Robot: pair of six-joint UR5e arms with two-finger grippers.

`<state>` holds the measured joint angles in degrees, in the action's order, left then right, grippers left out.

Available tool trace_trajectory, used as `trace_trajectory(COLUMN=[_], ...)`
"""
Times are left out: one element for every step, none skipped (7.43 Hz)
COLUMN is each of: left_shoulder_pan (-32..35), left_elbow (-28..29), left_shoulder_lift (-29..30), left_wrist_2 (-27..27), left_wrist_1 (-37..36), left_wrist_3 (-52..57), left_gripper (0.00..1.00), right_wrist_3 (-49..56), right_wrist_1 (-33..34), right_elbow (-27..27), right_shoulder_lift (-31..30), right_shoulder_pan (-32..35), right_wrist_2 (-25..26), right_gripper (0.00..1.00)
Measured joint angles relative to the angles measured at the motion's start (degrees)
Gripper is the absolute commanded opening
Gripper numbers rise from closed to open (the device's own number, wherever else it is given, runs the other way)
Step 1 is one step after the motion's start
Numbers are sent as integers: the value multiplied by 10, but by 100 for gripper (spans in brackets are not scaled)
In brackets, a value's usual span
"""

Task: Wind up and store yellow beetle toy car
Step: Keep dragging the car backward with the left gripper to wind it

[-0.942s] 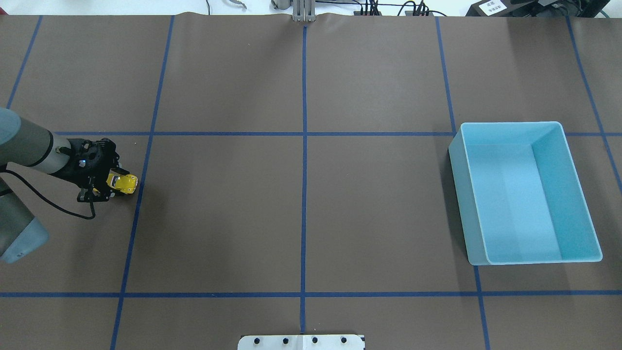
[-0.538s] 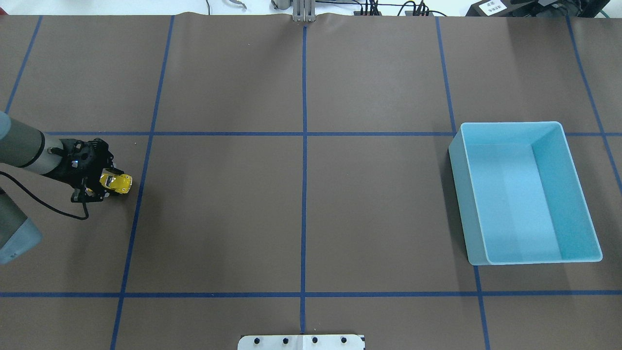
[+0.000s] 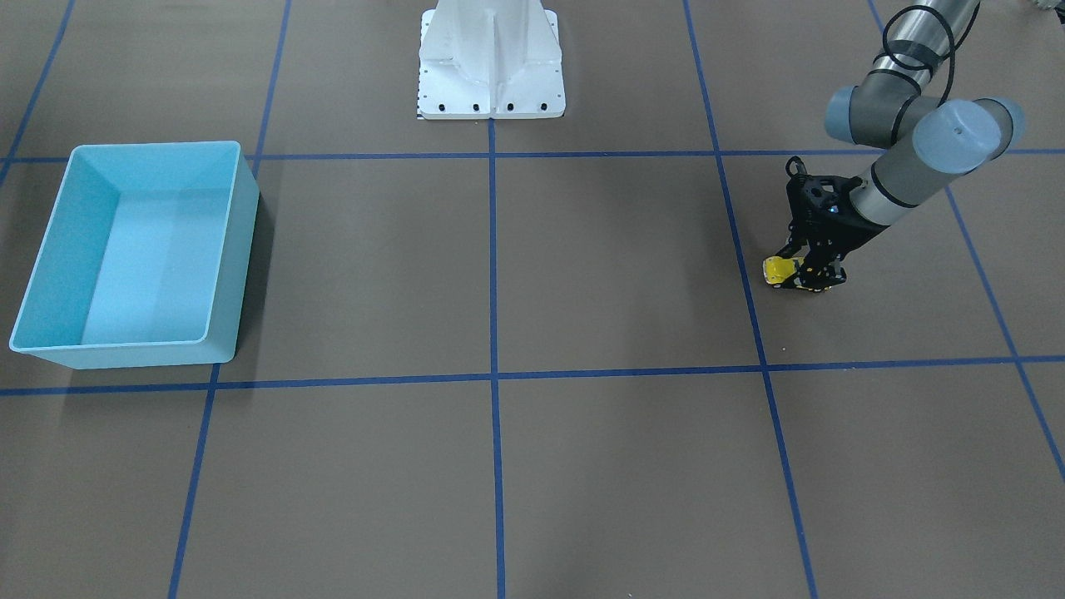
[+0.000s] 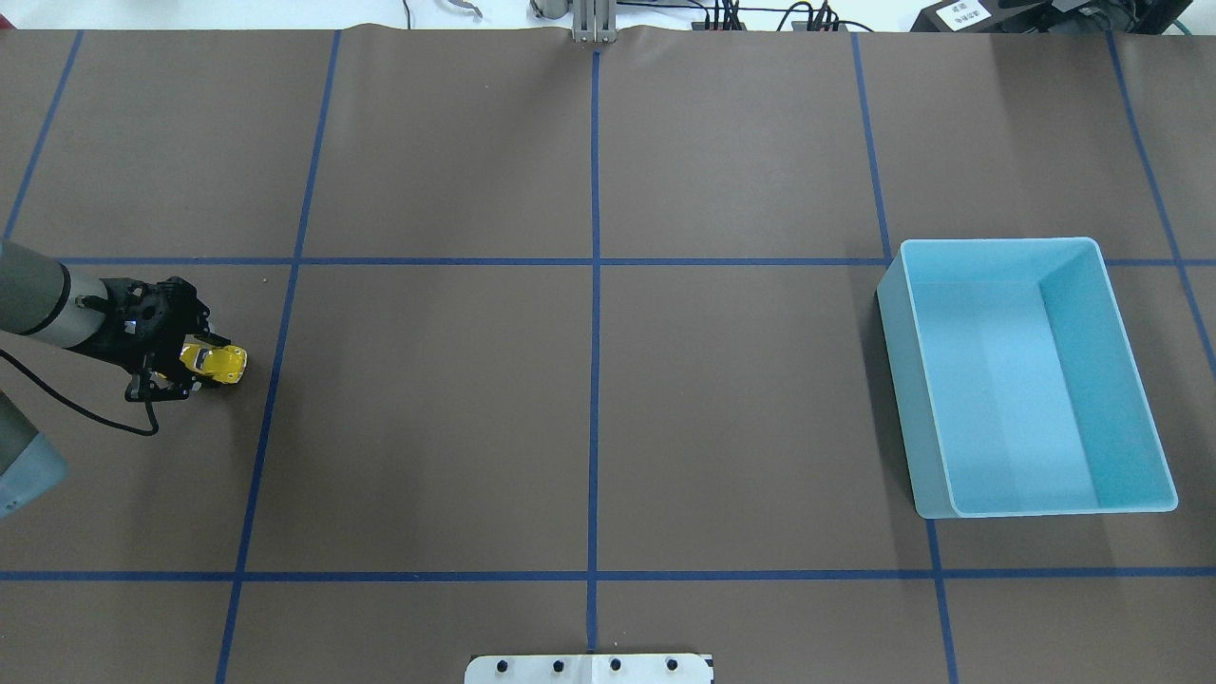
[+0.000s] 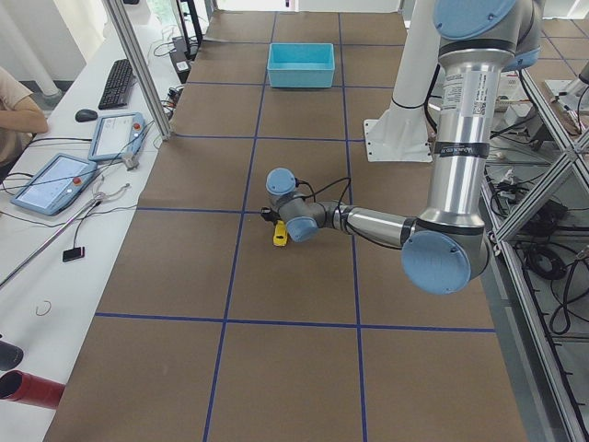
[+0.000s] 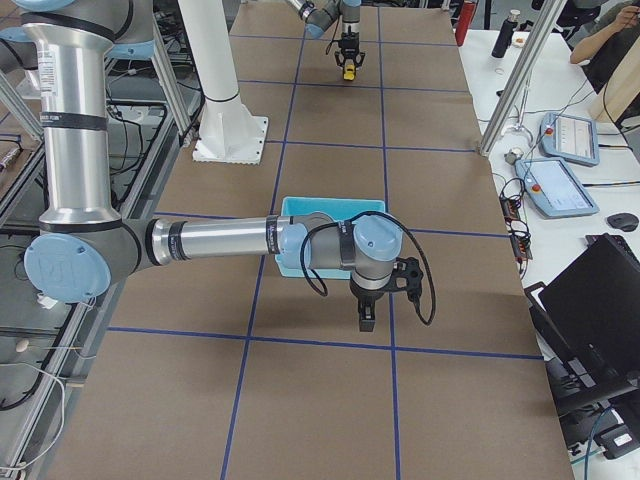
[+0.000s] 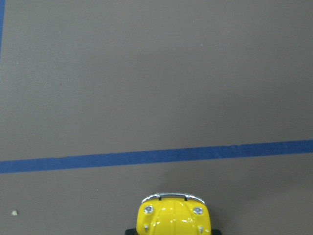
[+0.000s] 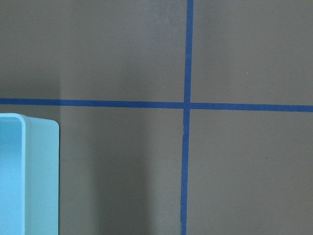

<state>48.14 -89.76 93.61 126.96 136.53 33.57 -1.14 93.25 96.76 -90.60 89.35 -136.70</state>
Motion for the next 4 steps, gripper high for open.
trace_trajectory(left_shoulder_pan=[0,0,2,3], left_elbow=[4,7,9,10], left_shoulder_lift=[-1,-1,-1,-1], left_wrist_2=[0,1,2,5], left_wrist_1=[4,8,11,13], left_wrist_3=[0,0,0,0], left_gripper=[11,11,11,11], right_wrist_3=[0,0,0,0], right_wrist_1=[0,0,0,0], right_elbow=[0,-1,-1,-1], right_shoulder_lift=[0,0,0,0], right_shoulder_pan=[0,0,0,0], right_wrist_2=[0,0,0,0], right_gripper=[100,100,100,100])
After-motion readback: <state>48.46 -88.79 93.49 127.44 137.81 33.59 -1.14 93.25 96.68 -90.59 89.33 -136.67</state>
